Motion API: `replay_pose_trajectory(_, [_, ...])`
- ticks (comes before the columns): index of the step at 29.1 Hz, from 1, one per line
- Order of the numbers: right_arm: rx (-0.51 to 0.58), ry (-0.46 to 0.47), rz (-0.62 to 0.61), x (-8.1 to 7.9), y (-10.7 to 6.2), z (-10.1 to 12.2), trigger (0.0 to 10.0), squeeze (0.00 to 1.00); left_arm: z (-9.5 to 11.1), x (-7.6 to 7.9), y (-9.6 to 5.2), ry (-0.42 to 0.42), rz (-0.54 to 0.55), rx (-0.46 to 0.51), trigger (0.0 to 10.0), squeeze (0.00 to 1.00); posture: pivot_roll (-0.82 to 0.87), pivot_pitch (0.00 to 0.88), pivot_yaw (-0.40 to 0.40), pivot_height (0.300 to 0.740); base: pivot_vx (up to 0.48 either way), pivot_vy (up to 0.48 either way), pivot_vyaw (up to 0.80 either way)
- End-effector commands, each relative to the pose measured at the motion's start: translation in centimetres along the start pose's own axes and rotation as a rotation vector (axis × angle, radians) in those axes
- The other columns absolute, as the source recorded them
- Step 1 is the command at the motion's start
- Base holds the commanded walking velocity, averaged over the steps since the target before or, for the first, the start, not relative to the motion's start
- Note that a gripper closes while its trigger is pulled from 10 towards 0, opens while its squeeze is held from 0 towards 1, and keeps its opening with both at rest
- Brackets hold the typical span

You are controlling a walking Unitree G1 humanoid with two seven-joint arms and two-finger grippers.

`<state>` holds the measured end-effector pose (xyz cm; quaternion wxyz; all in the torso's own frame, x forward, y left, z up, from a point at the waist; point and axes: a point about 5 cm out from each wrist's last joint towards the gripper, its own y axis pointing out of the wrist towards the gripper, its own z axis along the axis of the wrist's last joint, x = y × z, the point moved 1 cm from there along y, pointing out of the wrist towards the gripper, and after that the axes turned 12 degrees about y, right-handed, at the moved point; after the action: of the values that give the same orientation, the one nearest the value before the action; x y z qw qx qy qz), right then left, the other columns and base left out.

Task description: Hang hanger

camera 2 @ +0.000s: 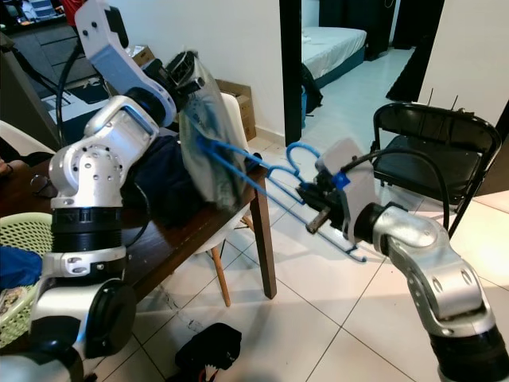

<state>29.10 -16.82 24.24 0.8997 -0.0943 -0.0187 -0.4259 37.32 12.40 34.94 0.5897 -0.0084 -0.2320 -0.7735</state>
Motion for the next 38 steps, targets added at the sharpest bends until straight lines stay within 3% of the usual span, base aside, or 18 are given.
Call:
replay_pose_trajectory(1, [0.029,-0.012,-0.004,0.1,-0.2,0.5,10.0,0.00,0.3,0.2,0.1,0.006,-0.005,0.003,10.0,0.00,0.03,0.012,0.111,0.735,0.000,0.000,0.00])
replay_pose_trajectory(38, [-0.003,-0.021,-0.101,2.5,-2.0,0.2,10.0,0.00,0.2,0.0,0.0,0.009,-0.004,0.001,10.0,0.00,0.03,0.005,0.114,0.735,0.000,0.000,0.00])
